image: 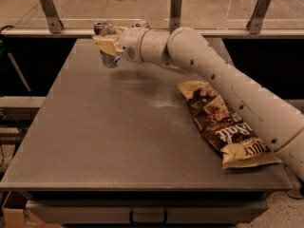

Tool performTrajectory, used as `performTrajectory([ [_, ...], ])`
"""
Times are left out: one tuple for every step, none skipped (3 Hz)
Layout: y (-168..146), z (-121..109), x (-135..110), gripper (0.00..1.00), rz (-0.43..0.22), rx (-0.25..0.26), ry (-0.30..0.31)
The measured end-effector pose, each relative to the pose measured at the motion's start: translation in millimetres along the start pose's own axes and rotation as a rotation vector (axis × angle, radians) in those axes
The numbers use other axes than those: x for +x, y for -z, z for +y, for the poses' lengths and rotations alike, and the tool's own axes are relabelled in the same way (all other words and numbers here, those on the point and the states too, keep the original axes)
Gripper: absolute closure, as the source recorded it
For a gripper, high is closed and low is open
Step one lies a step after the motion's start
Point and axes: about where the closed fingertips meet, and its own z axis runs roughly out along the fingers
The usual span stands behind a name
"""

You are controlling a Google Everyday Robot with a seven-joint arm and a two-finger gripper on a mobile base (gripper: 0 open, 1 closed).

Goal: Place redbull can upright

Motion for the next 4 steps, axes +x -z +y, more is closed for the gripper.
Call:
performTrajectory([
  [-3.0,3.0,14.1,1.0,0.003,0.014,0.008],
  [-3.3,5.1,30.9,1.0,0.03,0.031,0.0],
  [-5.0,4.8,41.3,0.83,0.051,0.036,-0.012],
  [-1.7,0.8,45.0,0.59,0.063,0.05,-0.015],
])
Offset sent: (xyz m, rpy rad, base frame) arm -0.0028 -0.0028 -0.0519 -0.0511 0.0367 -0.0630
